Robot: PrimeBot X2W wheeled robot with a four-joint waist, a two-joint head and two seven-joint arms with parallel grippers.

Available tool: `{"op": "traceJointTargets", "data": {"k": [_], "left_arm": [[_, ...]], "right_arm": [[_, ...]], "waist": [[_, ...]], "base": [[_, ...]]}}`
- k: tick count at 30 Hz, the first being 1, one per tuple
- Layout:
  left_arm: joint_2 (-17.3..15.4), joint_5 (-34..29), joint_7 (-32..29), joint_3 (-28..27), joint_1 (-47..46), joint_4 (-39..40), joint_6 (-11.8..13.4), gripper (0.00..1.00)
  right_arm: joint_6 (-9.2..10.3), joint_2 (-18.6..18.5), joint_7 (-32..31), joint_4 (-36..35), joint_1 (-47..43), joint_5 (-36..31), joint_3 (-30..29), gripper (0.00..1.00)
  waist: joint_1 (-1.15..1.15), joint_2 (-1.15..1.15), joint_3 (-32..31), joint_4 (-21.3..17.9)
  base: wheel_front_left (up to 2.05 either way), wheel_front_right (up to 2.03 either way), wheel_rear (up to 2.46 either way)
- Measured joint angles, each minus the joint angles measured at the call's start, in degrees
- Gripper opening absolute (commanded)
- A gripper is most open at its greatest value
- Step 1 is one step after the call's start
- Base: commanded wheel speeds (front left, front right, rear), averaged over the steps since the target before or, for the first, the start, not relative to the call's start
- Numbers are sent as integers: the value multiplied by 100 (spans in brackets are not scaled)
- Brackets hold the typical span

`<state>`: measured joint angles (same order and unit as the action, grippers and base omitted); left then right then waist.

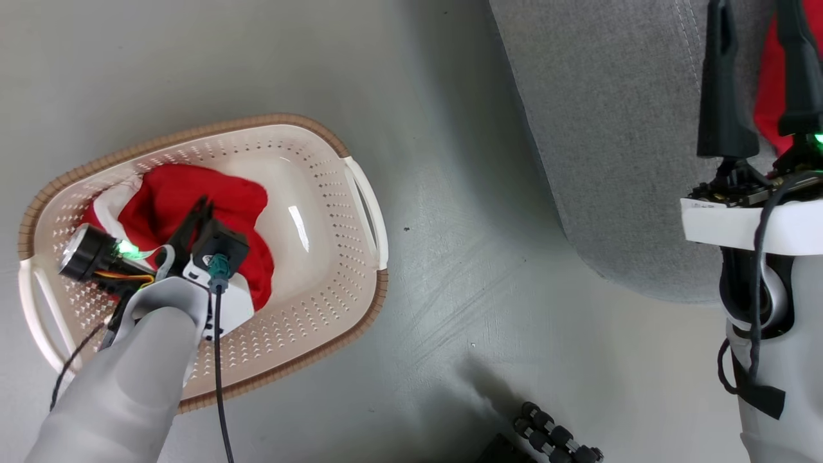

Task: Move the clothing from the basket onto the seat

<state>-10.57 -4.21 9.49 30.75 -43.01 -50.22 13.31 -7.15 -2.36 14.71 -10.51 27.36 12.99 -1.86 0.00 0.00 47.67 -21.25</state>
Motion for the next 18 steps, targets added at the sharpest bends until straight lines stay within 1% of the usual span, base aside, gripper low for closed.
{"op": "traceJointTargets", "data": {"k": [2,12,18], "left_arm": [[27,0,91,30,8,122,-38,0],[98,118,366,27,419,854,-33,0],[119,221,430,-97,509,1484,67,0]], "right_arm": [[0,-1,0,27,1,-16,64,100],[0,-4,0,190,106,-353,170,100],[0,-33,0,331,130,-500,332,100]], "waist": [[0,0,-44,44],[0,0,-341,305],[0,0,-578,505]], "base": [[0,0,0],[0,0,0],[0,0,0]]}}
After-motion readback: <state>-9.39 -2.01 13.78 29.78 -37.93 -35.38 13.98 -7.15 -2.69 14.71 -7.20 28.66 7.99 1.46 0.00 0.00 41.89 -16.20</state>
